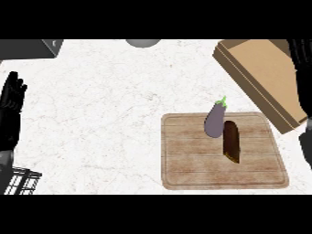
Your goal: Pick the sweet potato from the cutting board and place it in the cardboard box
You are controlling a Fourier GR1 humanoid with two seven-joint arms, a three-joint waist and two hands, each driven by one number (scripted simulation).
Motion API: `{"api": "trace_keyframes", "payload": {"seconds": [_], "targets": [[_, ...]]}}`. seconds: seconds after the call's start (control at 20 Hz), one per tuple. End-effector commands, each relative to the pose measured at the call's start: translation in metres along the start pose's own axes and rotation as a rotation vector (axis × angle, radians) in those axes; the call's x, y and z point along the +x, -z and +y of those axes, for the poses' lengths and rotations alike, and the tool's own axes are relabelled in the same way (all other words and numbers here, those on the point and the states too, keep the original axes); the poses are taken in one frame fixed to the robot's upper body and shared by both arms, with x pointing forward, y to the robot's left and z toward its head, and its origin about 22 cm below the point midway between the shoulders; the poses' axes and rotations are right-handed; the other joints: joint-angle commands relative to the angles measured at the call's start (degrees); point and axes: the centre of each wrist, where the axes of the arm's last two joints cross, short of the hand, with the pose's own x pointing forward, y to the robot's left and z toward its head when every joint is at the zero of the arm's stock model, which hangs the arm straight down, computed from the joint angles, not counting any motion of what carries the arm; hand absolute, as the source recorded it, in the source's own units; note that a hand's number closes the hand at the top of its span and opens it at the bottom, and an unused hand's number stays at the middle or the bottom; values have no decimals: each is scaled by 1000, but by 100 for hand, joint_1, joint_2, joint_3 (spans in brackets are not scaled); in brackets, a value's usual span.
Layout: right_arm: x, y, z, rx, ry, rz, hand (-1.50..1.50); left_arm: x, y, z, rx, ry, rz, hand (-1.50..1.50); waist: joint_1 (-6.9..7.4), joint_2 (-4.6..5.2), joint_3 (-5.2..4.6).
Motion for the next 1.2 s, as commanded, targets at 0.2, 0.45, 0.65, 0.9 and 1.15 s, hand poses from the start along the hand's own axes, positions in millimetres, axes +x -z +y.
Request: {"api": "trace_keyframes", "payload": {"seconds": [0.2, 0.45, 0.65, 0.9, 1.15], "targets": [[-22, -58, -93, -468, -290, 200, 150, 1, -19, -24, -37, -157, 117, 0, -205, -19, -100], [-61, -124, -128, -519, -685, 435, -150, 9, -23, -40, -92, -229, 175, 0, -281, 37, -106], [-41, -128, -107, -405, -803, 294, -150, 13, -29, -44, -118, -278, 186, 0, -15, 13, -120], [-6, -135, -106, -147, -982, 465, -150, 27, -23, -45, -127, -272, 181, 0, -6, 20, -134], [23, -130, -84, 114, -1022, 730, -150, 38, -31, -51, -149, -310, 173, 0, 77, 60, -125]]}}
